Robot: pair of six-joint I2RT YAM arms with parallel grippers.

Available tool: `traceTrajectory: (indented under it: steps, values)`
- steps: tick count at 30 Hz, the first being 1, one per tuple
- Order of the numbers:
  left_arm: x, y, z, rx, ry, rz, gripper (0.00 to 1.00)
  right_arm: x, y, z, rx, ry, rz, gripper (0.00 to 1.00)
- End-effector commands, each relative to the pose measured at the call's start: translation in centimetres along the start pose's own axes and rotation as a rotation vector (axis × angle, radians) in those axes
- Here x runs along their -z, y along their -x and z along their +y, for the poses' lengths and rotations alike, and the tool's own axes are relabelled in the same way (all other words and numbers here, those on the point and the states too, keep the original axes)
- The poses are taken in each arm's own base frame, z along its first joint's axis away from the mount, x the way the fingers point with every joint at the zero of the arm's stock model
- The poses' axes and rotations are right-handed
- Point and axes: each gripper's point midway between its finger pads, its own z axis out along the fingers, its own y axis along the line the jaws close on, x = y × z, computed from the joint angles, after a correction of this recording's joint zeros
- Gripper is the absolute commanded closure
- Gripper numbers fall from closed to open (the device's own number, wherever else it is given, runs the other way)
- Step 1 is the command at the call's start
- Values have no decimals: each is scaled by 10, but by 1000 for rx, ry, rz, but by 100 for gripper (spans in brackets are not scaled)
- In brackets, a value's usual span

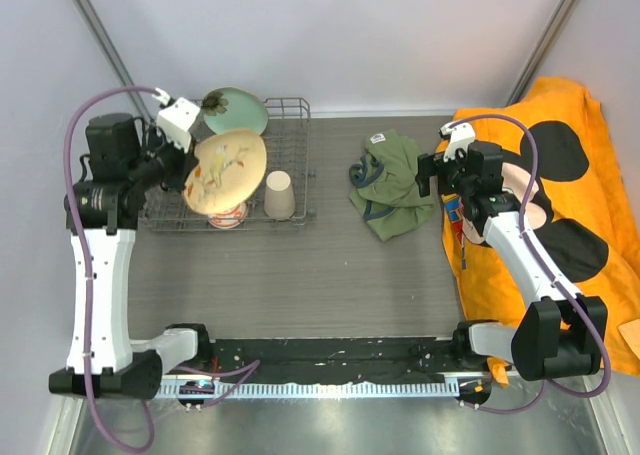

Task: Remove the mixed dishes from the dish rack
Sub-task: Place the plate at the center of the board.

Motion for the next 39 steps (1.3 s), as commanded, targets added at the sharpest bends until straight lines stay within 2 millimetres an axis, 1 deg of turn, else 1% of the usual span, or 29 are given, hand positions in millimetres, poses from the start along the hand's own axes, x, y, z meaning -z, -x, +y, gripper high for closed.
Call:
traceTrajectory:
  steps: [1,3,4,6,7,9,10,11,13,14,17,19,21,22,24,25,26,27,28,30,31,37,39]
  values:
    - [32,-4,-42,89,-101,-67,100,9,24,1,-6,10,-71,0]
    - [37,-9,-56,107,-151,-75,100,6,21,0,-6,9,-61,0]
    - [40,-10,-70,132,-208,-89,100,6,22,0,-6,8,-62,1]
    - [43,-12,-86,161,-285,-93,100,4,19,-1,-6,5,-52,0]
    - [45,-11,-100,186,-367,-105,100,4,18,-1,-5,2,-51,0]
    - [46,-11,-113,219,-441,-109,100,2,16,-4,-6,-5,-42,0]
    - [42,-14,-118,253,-478,-97,100,1,15,-4,-5,-8,-39,0]
    - [43,-10,-126,272,-541,-110,100,0,14,-4,-5,-8,-36,0]
    - [34,-13,-132,347,-602,-90,100,-2,10,-5,-8,-12,-24,0]
    - [32,-7,-136,362,-653,-111,100,-2,11,-6,-8,-15,-28,0]
    - [8,-18,-147,457,-753,-54,100,-1,11,-7,-7,-17,-39,1]
    - [-3,-25,-152,460,-775,-26,100,0,12,-8,-7,-20,-48,0]
    - [-17,-32,-163,462,-809,4,100,0,10,-8,-5,-22,-46,0]
    - [-20,-34,-173,451,-838,19,100,0,11,-11,-3,-31,-48,0]
    - [-32,-46,-184,451,-853,61,100,0,9,-12,-5,-34,-46,0]
    - [-35,-46,-195,429,-886,66,99,-1,7,-14,-8,-38,-43,0]
    - [-38,-48,-201,424,-901,75,100,-2,6,-15,-9,-39,-42,0]
    - [-45,-55,-208,437,-917,108,100,-2,4,-16,-11,-39,-37,0]
    - [-47,-56,-218,421,-943,116,100,-2,4,-18,-9,-44,-38,0]
    - [-56,-66,-230,423,-966,161,100,-4,2,-19,-3,-46,-30,0]
    - [-56,-68,-238,410,-985,171,100,-5,0,-20,-1,-51,-26,0]
    - [-74,-95,-267,403,-1018,253,100,-10,-7,-20,0,-47,-4,0]
    - [-83,-101,-272,412,-990,267,100,-11,-8,-20,1,-44,-1,1]
